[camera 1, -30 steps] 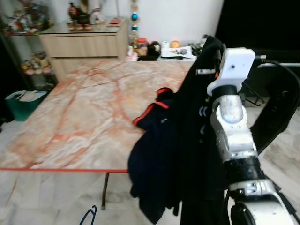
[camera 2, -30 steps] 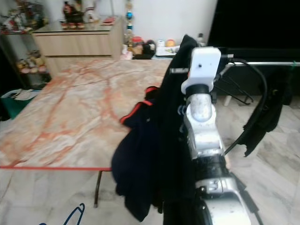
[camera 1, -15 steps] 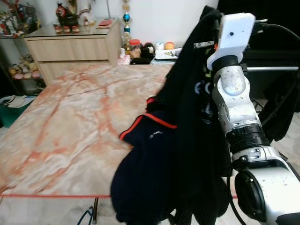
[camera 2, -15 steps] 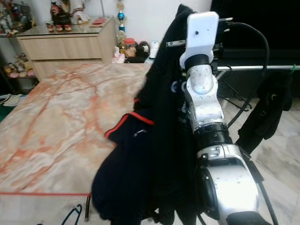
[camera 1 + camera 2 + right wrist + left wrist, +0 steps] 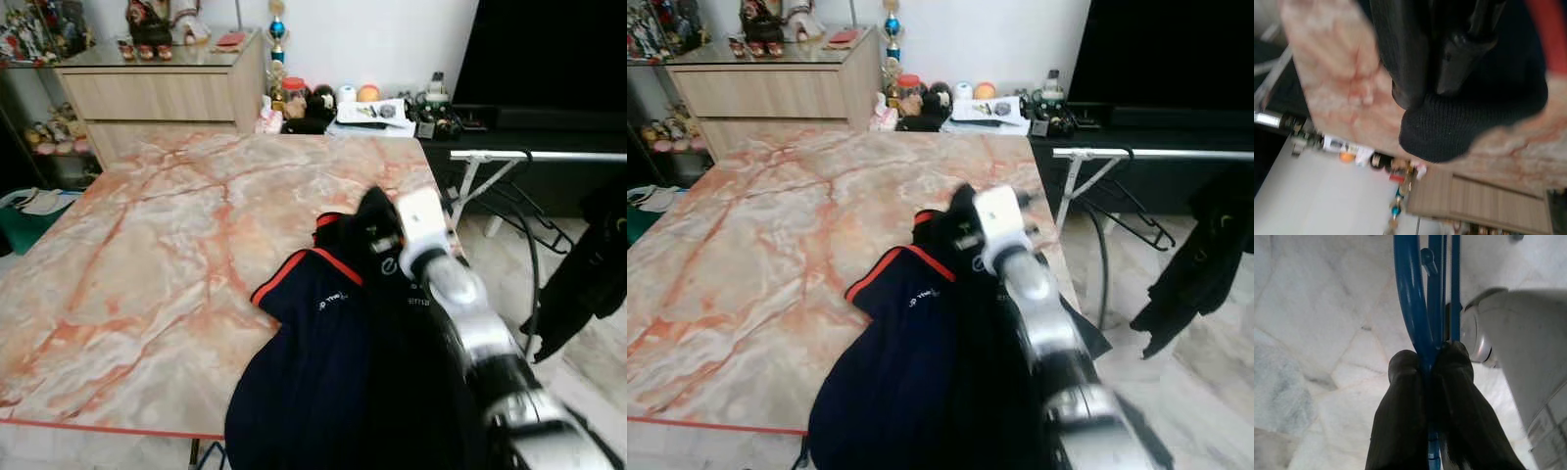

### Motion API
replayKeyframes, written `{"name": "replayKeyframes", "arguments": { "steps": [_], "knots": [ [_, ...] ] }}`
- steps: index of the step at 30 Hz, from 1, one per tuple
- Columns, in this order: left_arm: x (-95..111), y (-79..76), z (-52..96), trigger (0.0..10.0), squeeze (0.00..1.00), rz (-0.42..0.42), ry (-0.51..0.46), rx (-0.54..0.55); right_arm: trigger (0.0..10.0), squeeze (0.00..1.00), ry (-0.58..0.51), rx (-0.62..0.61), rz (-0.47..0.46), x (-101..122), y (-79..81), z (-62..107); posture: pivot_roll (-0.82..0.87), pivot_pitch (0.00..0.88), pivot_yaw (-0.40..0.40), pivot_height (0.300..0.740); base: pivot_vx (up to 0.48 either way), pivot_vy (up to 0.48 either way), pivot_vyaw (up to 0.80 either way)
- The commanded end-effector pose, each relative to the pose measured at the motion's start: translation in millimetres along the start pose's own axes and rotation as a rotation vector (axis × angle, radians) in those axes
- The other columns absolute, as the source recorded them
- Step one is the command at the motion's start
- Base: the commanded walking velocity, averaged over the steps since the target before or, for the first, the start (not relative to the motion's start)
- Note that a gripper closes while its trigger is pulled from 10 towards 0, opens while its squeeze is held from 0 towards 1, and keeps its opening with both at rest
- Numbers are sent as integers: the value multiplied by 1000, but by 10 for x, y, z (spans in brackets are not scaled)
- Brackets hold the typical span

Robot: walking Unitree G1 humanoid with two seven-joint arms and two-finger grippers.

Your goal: Hang hanger

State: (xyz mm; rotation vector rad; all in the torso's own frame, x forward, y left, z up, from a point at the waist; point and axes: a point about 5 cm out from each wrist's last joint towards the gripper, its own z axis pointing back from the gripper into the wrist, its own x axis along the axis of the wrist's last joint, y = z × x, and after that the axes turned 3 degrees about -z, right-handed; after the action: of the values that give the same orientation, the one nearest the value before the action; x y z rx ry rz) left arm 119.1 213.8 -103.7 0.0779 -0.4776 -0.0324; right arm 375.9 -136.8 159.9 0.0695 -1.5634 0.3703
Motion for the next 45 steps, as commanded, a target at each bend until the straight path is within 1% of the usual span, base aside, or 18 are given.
{"name": "replayKeyframes", "arguments": {
  "steps": [1, 6, 7, 8, 9, 10, 11, 17, 19, 21, 23, 26, 31, 32, 34, 35, 38, 45],
  "knots": [
    [1, -37, -5, 10000, 0, -8, 3, 0, 10000, 0, -7, -10, -28, -16, -11, 125, 92, 0, 33, 740, 0, 0, 0],
    [16, 30, 2, 10000, 0, -17, -9, 2, 10000, 0, 12, -110, -94, -134, -98, 368, 88, 0, 34, 740, 0, 0, 0],
    [27, 32, 0, 10000, 0, -19, -12, 1, 10000, 82, 13, -131, -103, -143, -113, 400, 88, 0, 34, 740, 0, 0, 0],
    [37, 35, -1, 10000, 0, -21, -15, 0, 10000, 384, 15, -155, -113, -154, -128, 432, 88, 0, 35, 740, 0, 0, 0],
    [49, 36, -3, 10000, 0, -23, -18, -1, 10000, 780, 20, -183, -126, -167, -139, 476, 87, 0, 34, 740, 0, 0, 0],
    [61, 32, -6, 10000, 0, -25, -20, -2, 10000, 984, 24, -204, -133, -181, -144, 515, 87, 0, 34, 740, 0, 0, 0],
    [71, 24, -8, 10000, 0, -27, -23, -4, 10000, 1000, 30, -224, -134, -201, -143, 555, 87, 0, 34, 740, 0, 0, 0],
    [37, -24, -4, 10000, 0, -36, -24, -15, 10000, 1000, 88, -273, -187, -299, -43, 821, 86, 0, 33, 740, 0, 0, 0],
    [-29, 53, 21, 10000, 0, -37, -17, -10, 10000, 1000, 111, -249, -190, -341, 6, 859, 86, 0, 33, 740, 0, 0, 0],
    [-109, 225, 68, 10000, 0, -35, -9, 2, 10000, 1000, 138, -202, -189, -365, 53, 894, 86, 0, 32, 740, 0, 0, 0],
    [-123, 279, 82, 10000, 0, -33, -8, 7, 10000, 1000, 147, -175, -170, -361, 67, 903, 86, 0, 32, 740, 0, 0, 0],
    [-172, 444, 131, 10000, 0, -29, -4, 24, 10000, 1000, 122, -115, -84, -305, 23, 915, 86, 0, 30, 740, 0, 0, 0],
    [-203, 558, 169, 10000, 0, -16, -2, 39, 10000, 1000, 24, -199, -114, -164, -117, 968, 83, 0, 25, 740, 0, 0, 0],
    [-206, 566, 172, 10000, 0, -11, -4, 41, 10000, 545, 2, -254, -134, -154, -134, 1002, 83, 0, 25, 740, 0, 0, 0],
    [-204, 566, 171, 10000, 0, -8, -5, 41, 10000, 545, -3, -274, -144, -154, -138, 1014, 81, 3, 23, 740, 0, 0, 0],
    [-186, 552, 163, 10000, 0, -5, -10, 40, 10000, 0, -7, -301, -171, -167, -102, 1043, 81, 3, 23, 740, 0, 0, 0],
    [-141, 520, 139, 10000, 0, -8, -9, 46, 10000, 0, -29, -320, -225, -163, -7, 1066, 85, 7, 23, 740, 0, 0, 0],
    [-94, 344, 79, 10000, 0, -61, 14, 30, 10000, 0, -56, -351, -258, -136, 22, 1046, 88, 7, 22, 740, 0, 0, 0]
  ]
}}
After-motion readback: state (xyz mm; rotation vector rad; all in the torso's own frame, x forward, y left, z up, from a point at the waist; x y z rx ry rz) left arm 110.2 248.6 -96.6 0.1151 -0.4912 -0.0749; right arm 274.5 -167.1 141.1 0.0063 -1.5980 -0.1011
